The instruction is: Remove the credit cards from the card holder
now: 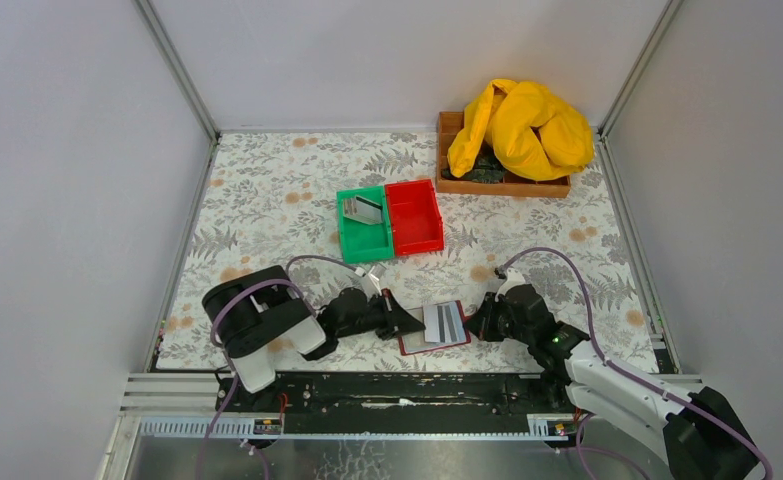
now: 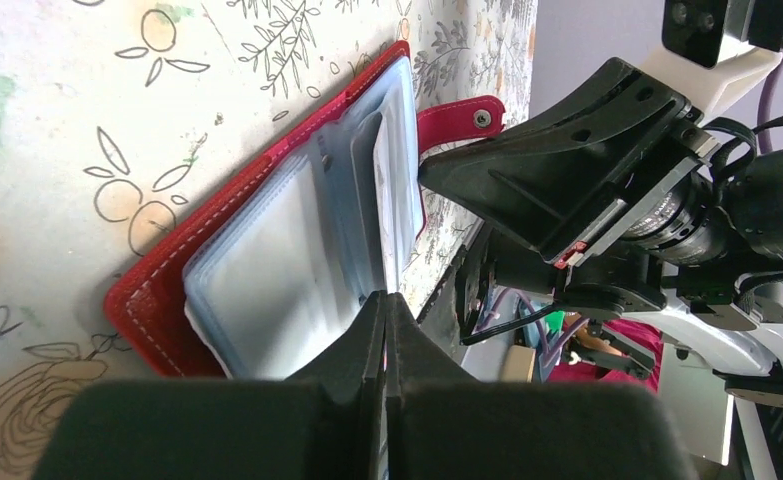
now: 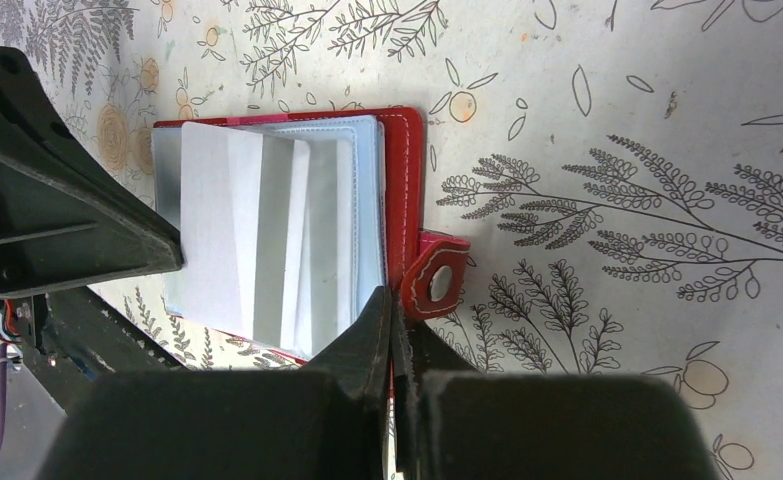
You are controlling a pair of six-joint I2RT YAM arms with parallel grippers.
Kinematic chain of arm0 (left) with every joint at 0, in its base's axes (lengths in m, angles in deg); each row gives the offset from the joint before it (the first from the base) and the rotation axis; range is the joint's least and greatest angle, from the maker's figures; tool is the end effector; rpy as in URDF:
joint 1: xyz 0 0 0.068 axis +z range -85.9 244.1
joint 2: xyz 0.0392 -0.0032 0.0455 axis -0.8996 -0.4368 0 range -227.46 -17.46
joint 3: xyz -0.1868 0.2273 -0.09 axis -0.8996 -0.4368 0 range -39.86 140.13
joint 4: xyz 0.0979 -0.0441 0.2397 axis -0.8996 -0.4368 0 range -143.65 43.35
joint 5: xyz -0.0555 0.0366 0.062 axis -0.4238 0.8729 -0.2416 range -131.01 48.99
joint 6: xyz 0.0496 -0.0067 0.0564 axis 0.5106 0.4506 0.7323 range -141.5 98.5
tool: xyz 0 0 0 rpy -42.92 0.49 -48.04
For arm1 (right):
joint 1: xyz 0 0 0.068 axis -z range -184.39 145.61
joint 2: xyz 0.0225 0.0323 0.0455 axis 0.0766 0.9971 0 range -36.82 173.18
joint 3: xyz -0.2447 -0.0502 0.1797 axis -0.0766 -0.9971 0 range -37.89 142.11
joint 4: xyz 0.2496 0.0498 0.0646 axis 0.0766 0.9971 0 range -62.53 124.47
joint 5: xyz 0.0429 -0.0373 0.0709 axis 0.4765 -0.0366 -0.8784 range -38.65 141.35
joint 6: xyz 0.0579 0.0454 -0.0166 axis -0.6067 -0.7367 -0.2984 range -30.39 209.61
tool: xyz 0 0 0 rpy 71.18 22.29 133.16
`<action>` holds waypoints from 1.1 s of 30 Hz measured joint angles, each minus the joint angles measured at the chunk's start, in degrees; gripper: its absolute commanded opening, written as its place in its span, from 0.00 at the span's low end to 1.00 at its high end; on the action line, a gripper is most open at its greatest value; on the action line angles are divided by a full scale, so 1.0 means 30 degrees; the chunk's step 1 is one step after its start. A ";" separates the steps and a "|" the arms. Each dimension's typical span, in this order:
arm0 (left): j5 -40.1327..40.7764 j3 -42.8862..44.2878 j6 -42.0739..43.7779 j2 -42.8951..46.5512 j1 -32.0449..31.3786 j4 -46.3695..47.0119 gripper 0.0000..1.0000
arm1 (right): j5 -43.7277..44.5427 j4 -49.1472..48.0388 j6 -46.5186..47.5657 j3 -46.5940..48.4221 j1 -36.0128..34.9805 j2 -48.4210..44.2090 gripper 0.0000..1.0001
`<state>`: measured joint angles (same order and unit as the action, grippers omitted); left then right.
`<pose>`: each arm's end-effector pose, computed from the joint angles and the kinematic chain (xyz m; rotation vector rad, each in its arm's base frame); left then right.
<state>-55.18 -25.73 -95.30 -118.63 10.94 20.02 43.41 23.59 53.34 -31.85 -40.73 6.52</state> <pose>0.1541 -0.2318 0.1177 -0.2186 2.3228 -1.5757 0.1143 0.0950 0.1424 -0.0867 2.2807 0.8547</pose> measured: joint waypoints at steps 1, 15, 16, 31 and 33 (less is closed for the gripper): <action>0.0007 -0.0058 0.0066 0.0182 0.0015 -0.0153 0.00 | 0.0000 0.0000 0.0000 0.0000 0.0000 0.0000 0.00; 0.0641 -0.1268 0.0896 0.2135 0.0233 -0.2426 0.00 | 0.0131 0.0036 0.0007 0.0066 0.0000 0.0073 0.00; 0.0707 -0.1377 0.0925 0.2237 0.0248 -0.2521 0.00 | 0.0131 0.0029 0.0007 0.0073 0.0000 0.0109 0.00; 0.2106 -0.1894 0.1807 0.4962 0.0495 -0.5799 0.13 | 0.0124 0.0000 0.0087 0.0073 0.0000 0.0138 0.00; 0.2259 -0.1887 0.1865 0.5034 0.0495 -0.5952 0.16 | 0.0124 0.0000 0.0095 0.0073 0.0000 0.0138 0.00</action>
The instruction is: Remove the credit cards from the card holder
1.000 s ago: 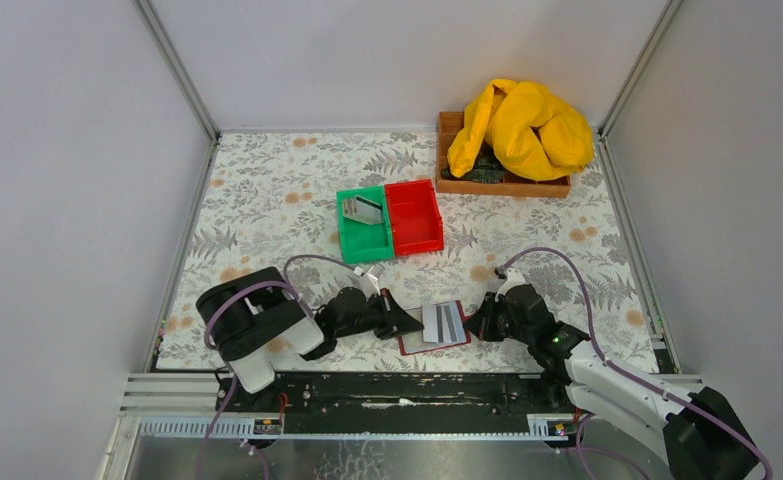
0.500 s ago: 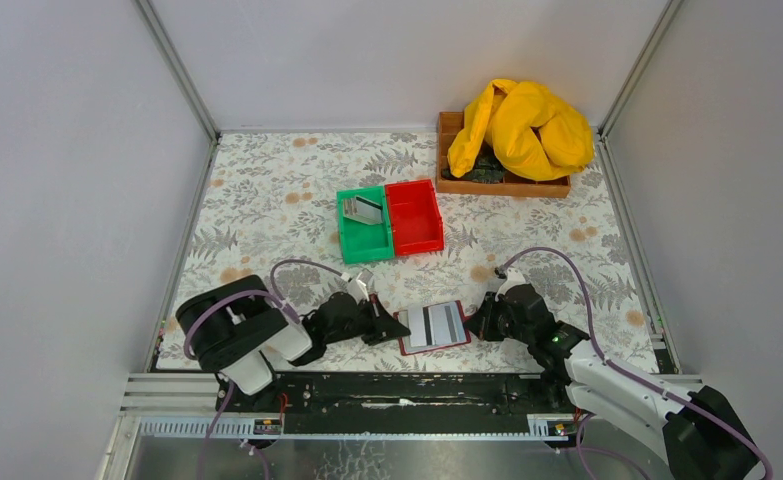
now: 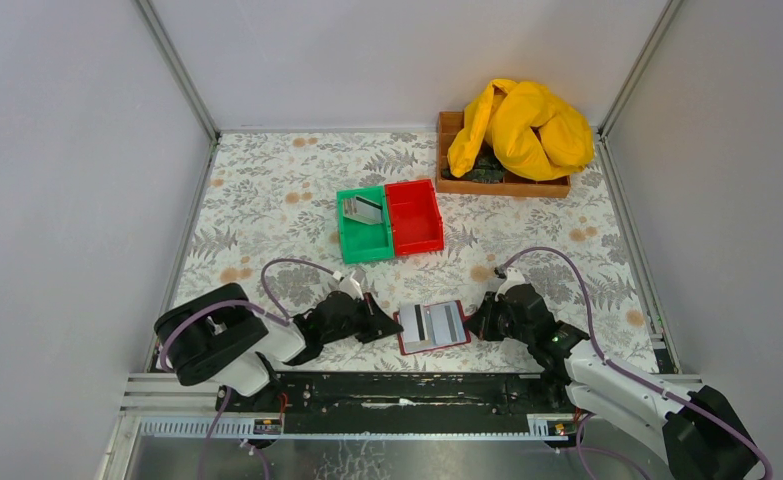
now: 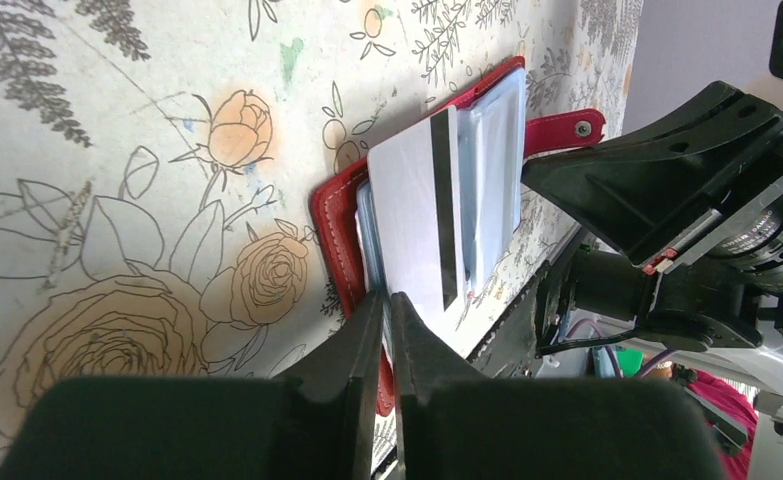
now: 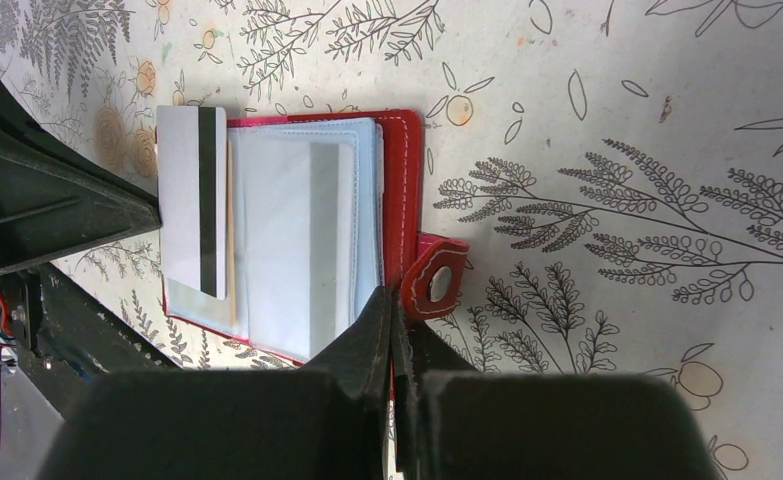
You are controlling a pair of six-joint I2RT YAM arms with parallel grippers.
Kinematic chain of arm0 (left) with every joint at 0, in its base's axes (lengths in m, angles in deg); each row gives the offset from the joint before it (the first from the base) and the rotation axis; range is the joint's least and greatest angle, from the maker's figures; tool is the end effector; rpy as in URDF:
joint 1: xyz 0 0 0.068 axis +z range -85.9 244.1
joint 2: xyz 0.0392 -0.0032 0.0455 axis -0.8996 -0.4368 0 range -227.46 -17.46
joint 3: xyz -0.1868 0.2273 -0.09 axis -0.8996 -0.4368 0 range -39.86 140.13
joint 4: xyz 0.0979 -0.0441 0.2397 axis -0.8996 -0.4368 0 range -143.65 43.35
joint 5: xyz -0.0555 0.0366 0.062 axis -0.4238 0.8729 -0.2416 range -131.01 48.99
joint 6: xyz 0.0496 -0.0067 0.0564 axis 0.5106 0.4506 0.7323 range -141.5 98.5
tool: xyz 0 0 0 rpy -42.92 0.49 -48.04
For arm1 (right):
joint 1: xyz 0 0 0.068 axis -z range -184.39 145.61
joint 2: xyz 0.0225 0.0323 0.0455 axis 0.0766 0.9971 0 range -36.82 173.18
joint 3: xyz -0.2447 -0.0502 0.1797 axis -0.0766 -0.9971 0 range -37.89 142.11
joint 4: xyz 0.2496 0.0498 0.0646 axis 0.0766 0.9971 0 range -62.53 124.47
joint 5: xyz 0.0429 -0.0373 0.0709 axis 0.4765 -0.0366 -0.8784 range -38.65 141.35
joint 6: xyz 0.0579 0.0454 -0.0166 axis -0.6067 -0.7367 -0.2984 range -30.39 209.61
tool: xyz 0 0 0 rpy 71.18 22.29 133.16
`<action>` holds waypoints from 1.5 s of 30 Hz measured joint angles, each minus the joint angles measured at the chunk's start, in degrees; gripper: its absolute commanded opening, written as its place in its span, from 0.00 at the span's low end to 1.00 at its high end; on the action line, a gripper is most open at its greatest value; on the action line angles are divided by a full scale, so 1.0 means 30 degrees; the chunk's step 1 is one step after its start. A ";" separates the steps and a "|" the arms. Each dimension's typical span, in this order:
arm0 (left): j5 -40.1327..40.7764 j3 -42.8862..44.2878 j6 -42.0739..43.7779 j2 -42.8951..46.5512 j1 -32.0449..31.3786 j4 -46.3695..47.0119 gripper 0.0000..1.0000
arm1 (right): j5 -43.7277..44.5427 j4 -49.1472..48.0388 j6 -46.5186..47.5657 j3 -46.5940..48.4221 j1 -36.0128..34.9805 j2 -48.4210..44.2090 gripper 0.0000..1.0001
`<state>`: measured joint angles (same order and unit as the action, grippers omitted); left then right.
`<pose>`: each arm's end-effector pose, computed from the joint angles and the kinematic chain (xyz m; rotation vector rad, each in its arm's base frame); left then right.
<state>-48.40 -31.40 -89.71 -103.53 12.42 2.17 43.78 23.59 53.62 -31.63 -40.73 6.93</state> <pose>0.1368 -0.1864 0.1191 -0.2534 2.3808 -1.3026 0.1153 0.0952 0.1428 -0.0880 2.2816 0.8440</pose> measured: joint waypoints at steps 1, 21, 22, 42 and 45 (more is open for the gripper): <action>0.0087 0.0015 -0.0007 0.0051 0.0000 -0.0138 0.17 | 0.0000 -0.0007 0.0000 0.0000 0.0000 0.0000 0.00; 0.1093 0.1202 0.2084 0.3475 0.1676 -0.4860 0.41 | -0.0044 -0.0437 0.0299 0.0022 0.0000 0.0138 0.00; 0.1035 0.1253 0.2237 0.3453 0.1938 -0.4940 0.41 | -0.0044 -0.0408 0.0423 0.0058 0.0000 0.0022 0.00; -0.1428 0.1734 0.4299 0.0546 0.4852 -0.1989 0.58 | -0.2273 -0.1610 0.1115 0.2033 -0.1668 0.1668 0.00; -0.1960 0.1734 0.4284 -0.0080 0.4903 -0.0896 0.59 | -0.2382 -0.2499 0.1005 0.2098 -0.2528 0.2812 0.00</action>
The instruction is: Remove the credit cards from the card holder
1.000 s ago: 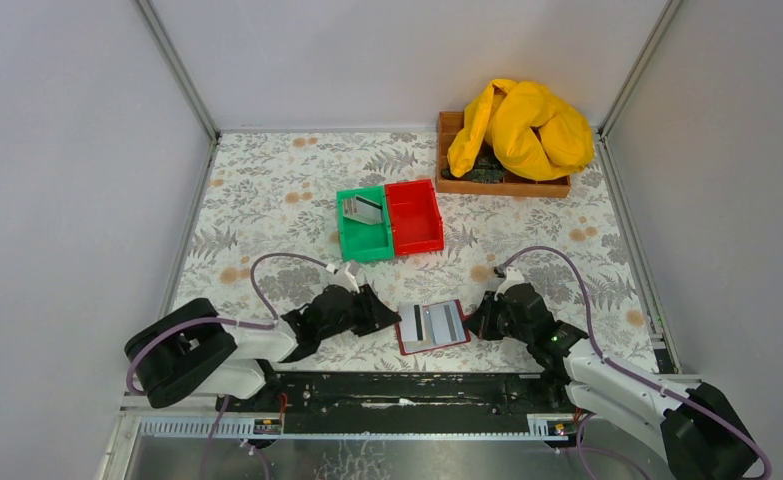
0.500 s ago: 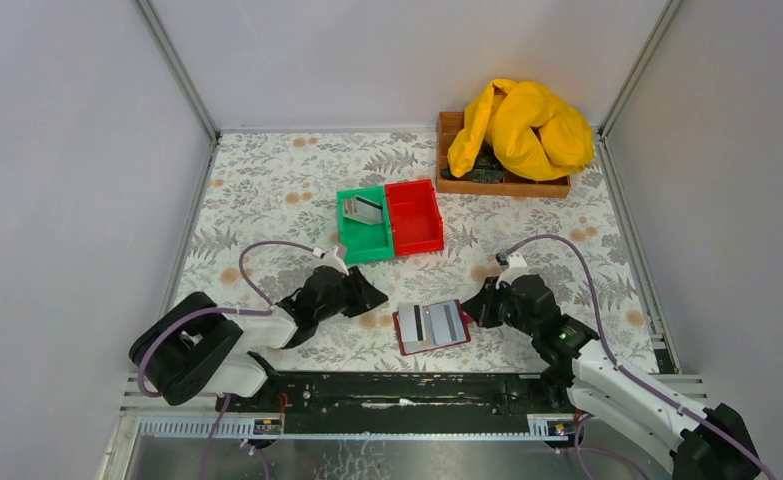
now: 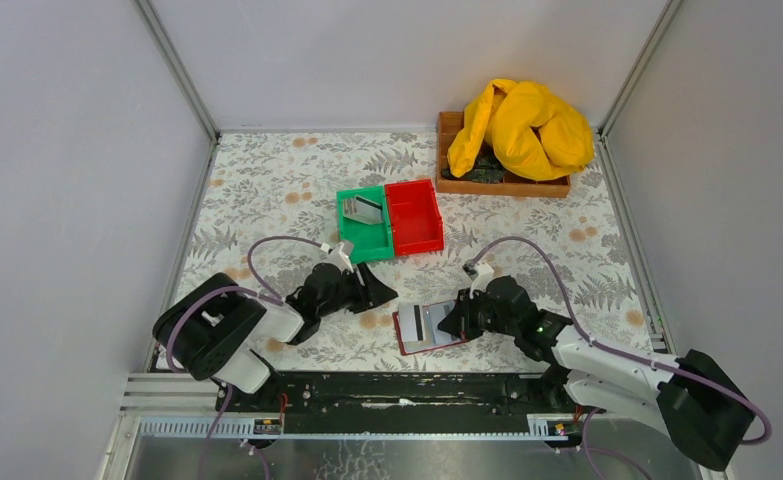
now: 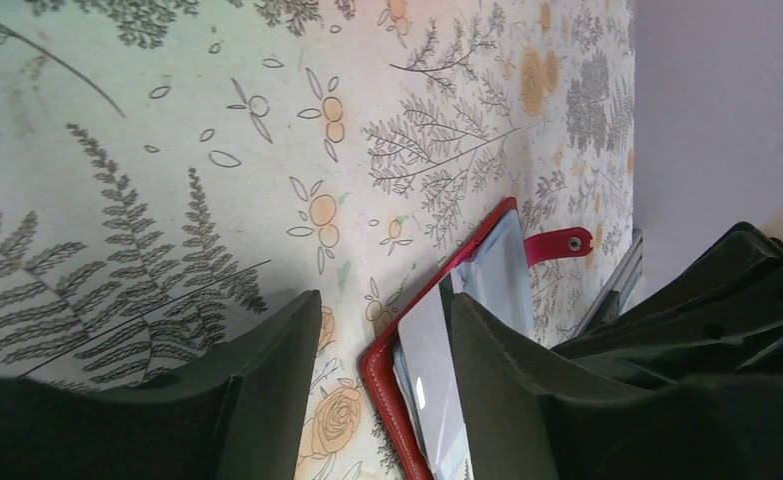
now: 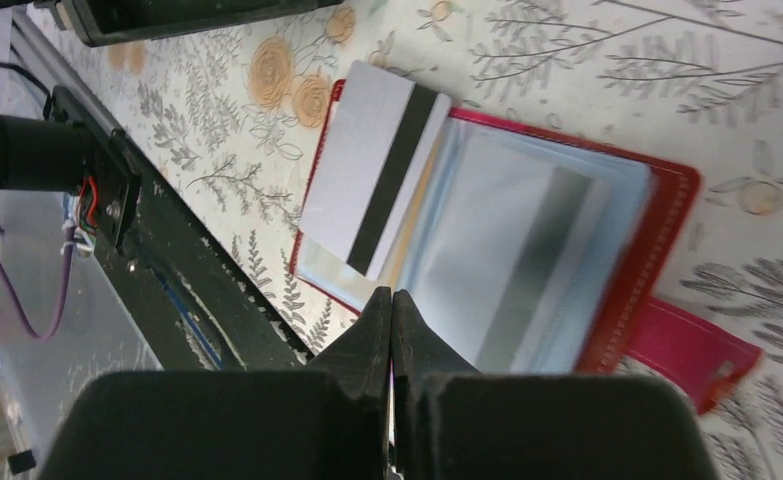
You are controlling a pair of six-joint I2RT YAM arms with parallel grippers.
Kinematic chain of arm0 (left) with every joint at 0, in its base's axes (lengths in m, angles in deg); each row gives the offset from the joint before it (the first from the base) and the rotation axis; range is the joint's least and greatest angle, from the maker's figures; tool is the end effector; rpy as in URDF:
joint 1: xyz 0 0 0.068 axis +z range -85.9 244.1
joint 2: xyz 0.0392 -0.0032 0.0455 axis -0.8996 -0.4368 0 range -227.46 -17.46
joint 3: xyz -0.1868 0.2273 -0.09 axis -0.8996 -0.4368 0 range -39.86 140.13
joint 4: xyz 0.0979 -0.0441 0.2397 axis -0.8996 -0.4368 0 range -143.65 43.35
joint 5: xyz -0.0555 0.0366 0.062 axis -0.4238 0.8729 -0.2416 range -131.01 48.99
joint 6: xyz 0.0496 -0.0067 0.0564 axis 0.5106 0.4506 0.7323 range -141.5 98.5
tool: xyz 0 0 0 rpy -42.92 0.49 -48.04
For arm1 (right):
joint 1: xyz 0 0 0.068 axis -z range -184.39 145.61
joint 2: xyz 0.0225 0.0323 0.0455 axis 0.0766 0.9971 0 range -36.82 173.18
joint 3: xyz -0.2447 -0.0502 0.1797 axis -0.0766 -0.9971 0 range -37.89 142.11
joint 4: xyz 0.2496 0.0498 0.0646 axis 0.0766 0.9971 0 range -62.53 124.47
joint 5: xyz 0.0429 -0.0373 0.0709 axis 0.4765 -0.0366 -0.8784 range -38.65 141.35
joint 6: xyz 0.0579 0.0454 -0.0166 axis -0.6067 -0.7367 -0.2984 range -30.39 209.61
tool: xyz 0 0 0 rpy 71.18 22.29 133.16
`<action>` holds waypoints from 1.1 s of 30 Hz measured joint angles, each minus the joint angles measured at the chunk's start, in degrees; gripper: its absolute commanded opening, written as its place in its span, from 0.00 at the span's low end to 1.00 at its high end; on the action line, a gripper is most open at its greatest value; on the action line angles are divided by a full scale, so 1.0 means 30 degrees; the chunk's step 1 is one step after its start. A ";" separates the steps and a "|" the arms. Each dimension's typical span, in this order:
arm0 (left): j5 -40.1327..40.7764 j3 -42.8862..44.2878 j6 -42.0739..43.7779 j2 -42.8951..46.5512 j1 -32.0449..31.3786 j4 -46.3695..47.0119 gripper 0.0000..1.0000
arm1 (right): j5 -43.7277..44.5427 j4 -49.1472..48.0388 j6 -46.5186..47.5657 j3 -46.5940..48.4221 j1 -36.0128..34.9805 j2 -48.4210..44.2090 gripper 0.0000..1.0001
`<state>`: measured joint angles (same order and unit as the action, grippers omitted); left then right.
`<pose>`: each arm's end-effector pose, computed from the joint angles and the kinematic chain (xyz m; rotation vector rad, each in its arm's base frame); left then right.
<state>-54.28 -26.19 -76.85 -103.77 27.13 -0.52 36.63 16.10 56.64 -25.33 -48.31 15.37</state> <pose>0.1933 -0.1639 0.1350 -0.1995 2.2490 -1.1867 0.1208 0.1388 0.1754 -0.3836 2.1995 1.0529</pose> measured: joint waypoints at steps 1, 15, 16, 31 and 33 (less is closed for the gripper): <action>-0.0109 -0.0015 -0.0007 -0.0109 0.0000 0.0226 0.59 | -0.0007 -0.0233 -0.0036 0.0087 -0.0262 0.0415 0.00; -0.1632 -0.0087 -0.0211 -0.2033 0.0058 0.3002 0.60 | -0.0459 -0.4422 -0.0758 0.0568 -0.2025 0.4561 0.00; -0.1719 -0.0073 -0.0233 -0.2208 0.0058 0.3242 0.60 | -0.0510 -0.4721 -0.0823 0.0568 -0.2025 0.4823 0.00; -0.3096 0.0415 -0.0699 -0.4262 0.0087 0.5625 0.61 | -0.0969 -0.7475 -0.1632 -0.0146 -0.2069 0.6972 0.00; -0.3184 0.0474 -0.0714 -0.4335 0.0087 0.5654 0.60 | -0.0962 -0.7548 -0.1763 -0.0357 -0.2069 0.7249 0.00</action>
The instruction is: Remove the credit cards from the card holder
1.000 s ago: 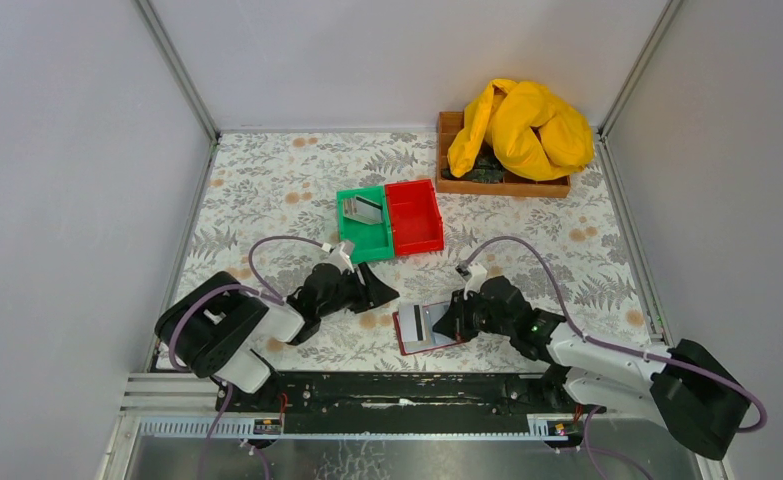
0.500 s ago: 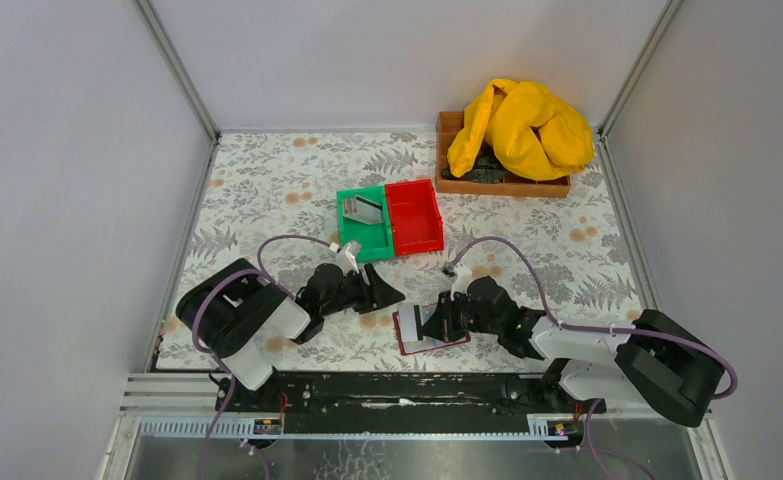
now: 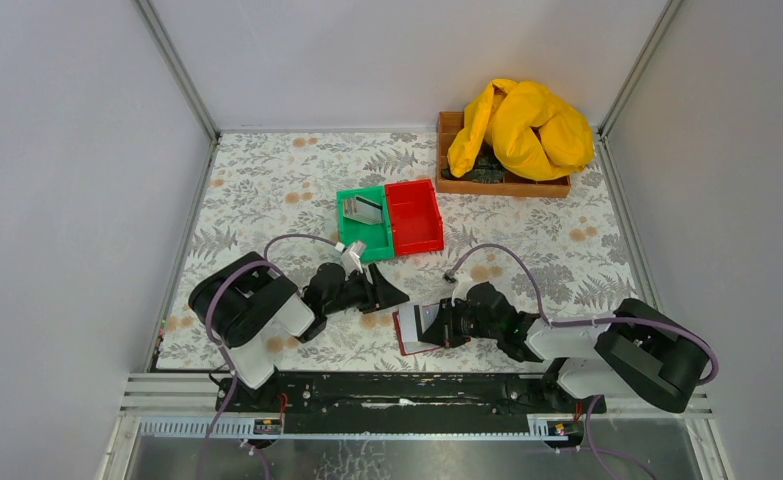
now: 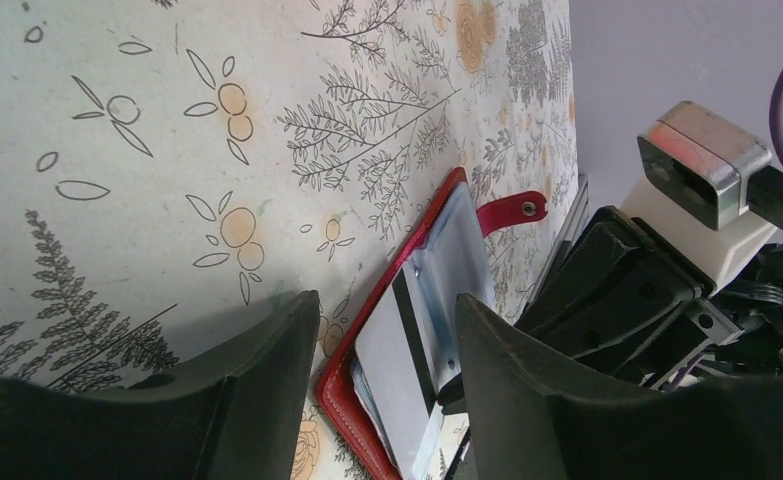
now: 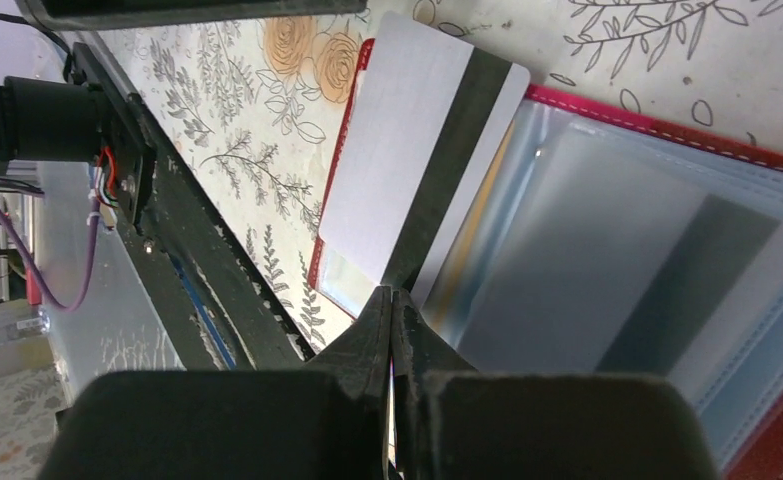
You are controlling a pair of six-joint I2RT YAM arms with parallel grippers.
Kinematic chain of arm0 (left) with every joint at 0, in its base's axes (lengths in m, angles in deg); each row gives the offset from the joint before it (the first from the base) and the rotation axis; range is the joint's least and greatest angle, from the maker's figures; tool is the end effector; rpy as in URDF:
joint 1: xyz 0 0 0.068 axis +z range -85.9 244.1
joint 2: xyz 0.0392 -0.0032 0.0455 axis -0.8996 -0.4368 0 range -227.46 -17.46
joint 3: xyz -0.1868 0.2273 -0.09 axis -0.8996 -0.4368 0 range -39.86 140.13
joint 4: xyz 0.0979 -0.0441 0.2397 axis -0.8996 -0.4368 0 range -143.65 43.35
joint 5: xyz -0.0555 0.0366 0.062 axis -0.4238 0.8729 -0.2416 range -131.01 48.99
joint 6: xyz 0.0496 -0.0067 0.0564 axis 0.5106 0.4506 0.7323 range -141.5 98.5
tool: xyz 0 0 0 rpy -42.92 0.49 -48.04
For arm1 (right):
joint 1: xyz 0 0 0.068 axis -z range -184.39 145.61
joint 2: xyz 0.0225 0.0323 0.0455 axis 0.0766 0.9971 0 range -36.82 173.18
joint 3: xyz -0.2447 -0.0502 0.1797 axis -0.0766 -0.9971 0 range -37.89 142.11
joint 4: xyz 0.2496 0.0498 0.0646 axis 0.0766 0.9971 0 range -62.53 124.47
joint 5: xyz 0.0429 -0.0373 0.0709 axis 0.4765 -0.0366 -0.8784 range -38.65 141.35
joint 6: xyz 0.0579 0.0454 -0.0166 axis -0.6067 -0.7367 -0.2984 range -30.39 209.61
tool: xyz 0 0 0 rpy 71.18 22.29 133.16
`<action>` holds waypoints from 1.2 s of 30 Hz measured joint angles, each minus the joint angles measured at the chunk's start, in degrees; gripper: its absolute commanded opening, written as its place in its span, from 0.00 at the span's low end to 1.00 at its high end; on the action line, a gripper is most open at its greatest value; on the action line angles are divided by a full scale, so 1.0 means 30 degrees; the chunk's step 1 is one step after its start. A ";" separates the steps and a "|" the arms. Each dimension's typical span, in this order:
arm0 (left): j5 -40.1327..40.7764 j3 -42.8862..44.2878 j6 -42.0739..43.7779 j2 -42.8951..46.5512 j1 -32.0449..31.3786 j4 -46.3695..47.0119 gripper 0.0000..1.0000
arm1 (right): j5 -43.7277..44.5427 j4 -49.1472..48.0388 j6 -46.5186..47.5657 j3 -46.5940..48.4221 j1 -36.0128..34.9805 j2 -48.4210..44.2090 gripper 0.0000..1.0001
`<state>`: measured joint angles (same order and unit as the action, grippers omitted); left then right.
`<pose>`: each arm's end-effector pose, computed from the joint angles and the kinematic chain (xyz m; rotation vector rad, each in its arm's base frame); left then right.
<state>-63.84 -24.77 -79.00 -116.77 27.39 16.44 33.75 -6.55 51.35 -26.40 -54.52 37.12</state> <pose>0.2070 -0.1853 0.1227 -0.0969 2.2110 -1.4027 0.1278 0.1830 0.1471 -0.4463 2.2524 1.2037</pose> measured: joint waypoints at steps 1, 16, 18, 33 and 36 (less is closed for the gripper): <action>-0.0066 0.0000 -0.0007 -0.0066 0.0007 0.0080 0.60 | -0.0015 -0.0117 -0.0109 -0.0080 0.0000 0.0138 0.00; -0.1158 -0.0656 -0.1107 -0.1501 0.0000 0.2025 0.33 | -0.0022 -0.2739 -0.1064 -0.0401 -0.0007 0.1559 0.00; -0.1173 -0.0918 -0.1173 -0.1501 0.0007 0.2149 0.30 | -0.0007 -0.2878 -0.1122 -0.0466 -0.0007 0.1566 0.00; -0.1319 -0.1093 -0.1945 -0.2455 0.0058 0.3548 0.00 | 0.0015 -0.3381 -0.1348 -0.0780 -0.0007 0.1574 0.00; -0.1326 -0.1100 -0.1982 -0.2448 0.0153 0.3548 0.00 | 0.0029 -0.3417 -0.1362 -0.0801 -0.0007 0.1574 0.00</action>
<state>-67.81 -28.07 -84.94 -124.11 27.85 27.08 33.84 -16.80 47.26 -28.81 -54.54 41.84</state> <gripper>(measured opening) 0.011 0.011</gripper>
